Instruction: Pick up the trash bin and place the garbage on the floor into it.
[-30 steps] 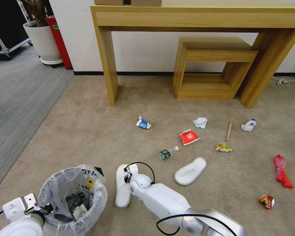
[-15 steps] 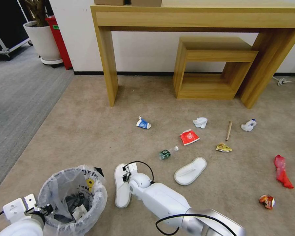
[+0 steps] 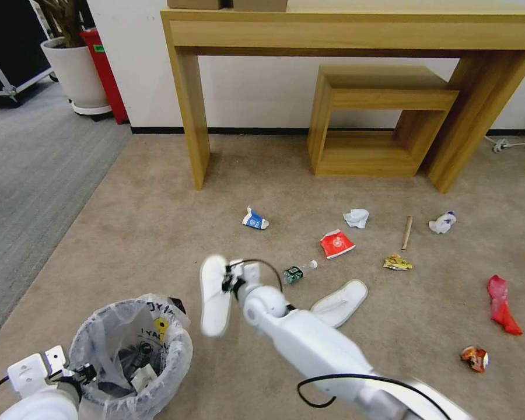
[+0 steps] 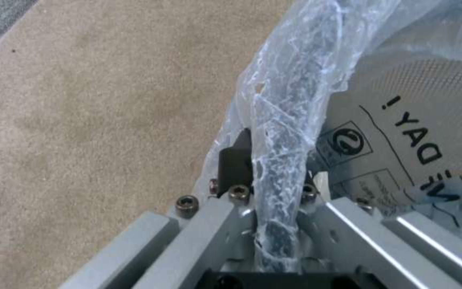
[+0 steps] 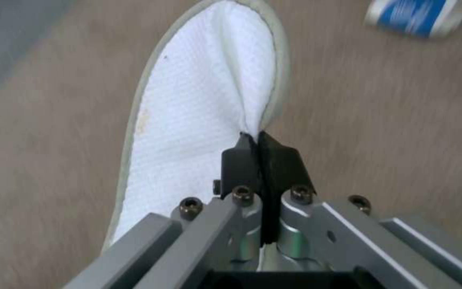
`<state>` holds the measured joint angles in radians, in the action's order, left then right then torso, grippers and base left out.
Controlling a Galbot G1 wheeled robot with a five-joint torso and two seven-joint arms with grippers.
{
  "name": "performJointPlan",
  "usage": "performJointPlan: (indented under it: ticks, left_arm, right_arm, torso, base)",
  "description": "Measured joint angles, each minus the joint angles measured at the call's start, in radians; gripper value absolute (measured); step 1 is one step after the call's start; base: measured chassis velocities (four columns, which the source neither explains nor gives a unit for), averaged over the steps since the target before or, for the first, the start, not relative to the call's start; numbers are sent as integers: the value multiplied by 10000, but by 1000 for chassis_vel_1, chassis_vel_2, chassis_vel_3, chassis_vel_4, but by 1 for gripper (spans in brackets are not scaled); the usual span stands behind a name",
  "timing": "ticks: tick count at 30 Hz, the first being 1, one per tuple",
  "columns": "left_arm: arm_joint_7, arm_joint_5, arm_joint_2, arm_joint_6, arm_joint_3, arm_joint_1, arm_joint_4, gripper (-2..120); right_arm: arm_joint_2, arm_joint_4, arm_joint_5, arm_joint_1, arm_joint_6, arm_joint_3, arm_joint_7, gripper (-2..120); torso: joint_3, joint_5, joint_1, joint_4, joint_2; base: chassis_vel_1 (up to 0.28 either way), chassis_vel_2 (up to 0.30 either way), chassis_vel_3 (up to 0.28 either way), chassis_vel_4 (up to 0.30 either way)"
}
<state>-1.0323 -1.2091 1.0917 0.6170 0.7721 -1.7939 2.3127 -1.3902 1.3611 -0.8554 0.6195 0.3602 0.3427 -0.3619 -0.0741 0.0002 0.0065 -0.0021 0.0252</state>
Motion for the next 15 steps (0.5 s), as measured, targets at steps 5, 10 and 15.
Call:
performJointPlan:
  ticks: [5, 10, 15]
  left_arm:
    - [1, -58, 19, -48, -42, 125, -31, 0]
    - [159, -169, 42, -189, -139, 578, -198, 0]
    - [264, -279, 62, -305, -295, 1276, -389, 0]
  right_arm:
    - [687, 1354, -414, -96, -538, -601, 763, 0]
    - [1318, 3166, -1490, -358, -1278, -1056, 1693, 0]
    - [1623, 4454, -2008, -438, -1726, -1094, 2203, 0]
  torso:
    - [0, 1, 0, -1, 0]
    - [0, 0, 0, 1, 0]
    - [0, -1, 0, -3, 0]
  base:
    - [0, 0, 0, 0]
    - [0, 0, 0, 0]
    - [0, 0, 0, 0]
